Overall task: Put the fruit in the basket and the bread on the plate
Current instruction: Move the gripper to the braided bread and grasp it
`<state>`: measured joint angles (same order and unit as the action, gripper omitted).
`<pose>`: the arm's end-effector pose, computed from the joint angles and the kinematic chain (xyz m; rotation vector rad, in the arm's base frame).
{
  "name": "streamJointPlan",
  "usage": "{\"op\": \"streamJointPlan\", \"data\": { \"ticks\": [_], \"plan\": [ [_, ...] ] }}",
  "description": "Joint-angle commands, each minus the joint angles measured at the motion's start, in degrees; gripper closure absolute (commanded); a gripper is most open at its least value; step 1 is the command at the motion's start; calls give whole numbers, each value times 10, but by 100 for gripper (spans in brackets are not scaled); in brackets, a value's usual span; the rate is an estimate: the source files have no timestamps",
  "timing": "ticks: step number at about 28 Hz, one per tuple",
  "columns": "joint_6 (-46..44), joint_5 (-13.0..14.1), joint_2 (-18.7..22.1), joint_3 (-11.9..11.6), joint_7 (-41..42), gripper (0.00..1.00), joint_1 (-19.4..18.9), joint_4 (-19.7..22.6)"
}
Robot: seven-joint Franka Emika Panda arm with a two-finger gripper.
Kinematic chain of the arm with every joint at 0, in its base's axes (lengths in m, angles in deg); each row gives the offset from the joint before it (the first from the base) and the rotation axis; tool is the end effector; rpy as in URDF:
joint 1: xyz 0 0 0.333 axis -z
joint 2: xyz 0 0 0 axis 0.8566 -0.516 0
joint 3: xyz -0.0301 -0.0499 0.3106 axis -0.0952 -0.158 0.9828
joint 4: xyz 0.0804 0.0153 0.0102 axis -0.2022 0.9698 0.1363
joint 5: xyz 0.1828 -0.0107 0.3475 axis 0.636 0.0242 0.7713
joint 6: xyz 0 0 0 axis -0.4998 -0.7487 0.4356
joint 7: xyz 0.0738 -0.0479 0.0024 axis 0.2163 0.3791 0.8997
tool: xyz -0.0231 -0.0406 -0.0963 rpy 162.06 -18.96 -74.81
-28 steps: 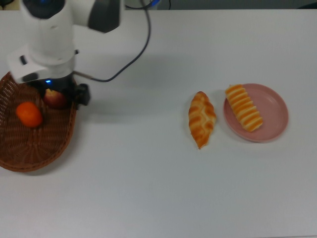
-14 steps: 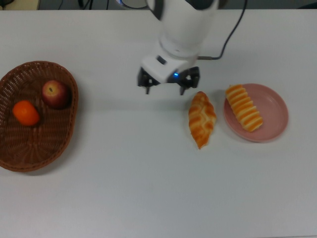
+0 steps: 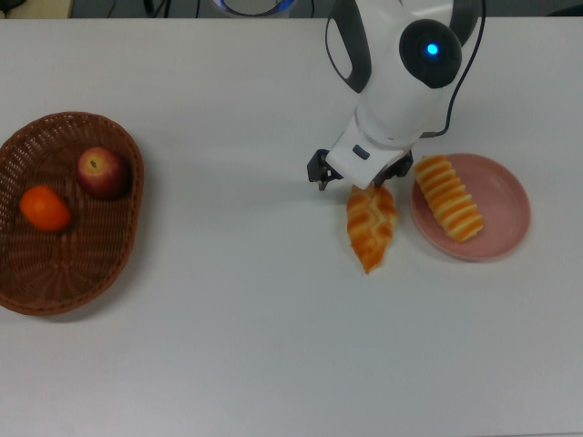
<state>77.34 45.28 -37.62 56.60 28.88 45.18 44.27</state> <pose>0.6279 0.2349 0.3601 2.9998 0.2750 -0.1232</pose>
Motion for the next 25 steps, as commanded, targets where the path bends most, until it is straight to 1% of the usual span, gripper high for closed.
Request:
{"op": "streamJointPlan", "data": {
  "ticks": [1,6,7,8,10,12,13,14,16,18,19,25],
  "plan": [
    [11,10,-7,-9,-9,0,-19,0],
    [15,10,-18,-9,-9,0,-29,-1],
    [16,10,-18,-9,-9,2,-32,-1],
    [20,9,-18,-9,-9,11,-35,0],
    [22,9,-18,-9,-9,24,-35,0],
    [23,10,-18,-9,-9,45,-35,0],
    [23,10,-18,-9,-9,50,-34,0],
    [23,10,-18,-9,-5,59,-34,0],
    [23,10,-19,-9,-5,71,-34,1],
    [23,10,-25,-9,-4,80,-33,0],
    [23,9,-28,-9,-4,83,-33,0],
    [39,3,-30,-10,-4,83,-33,10]
  ]
}}
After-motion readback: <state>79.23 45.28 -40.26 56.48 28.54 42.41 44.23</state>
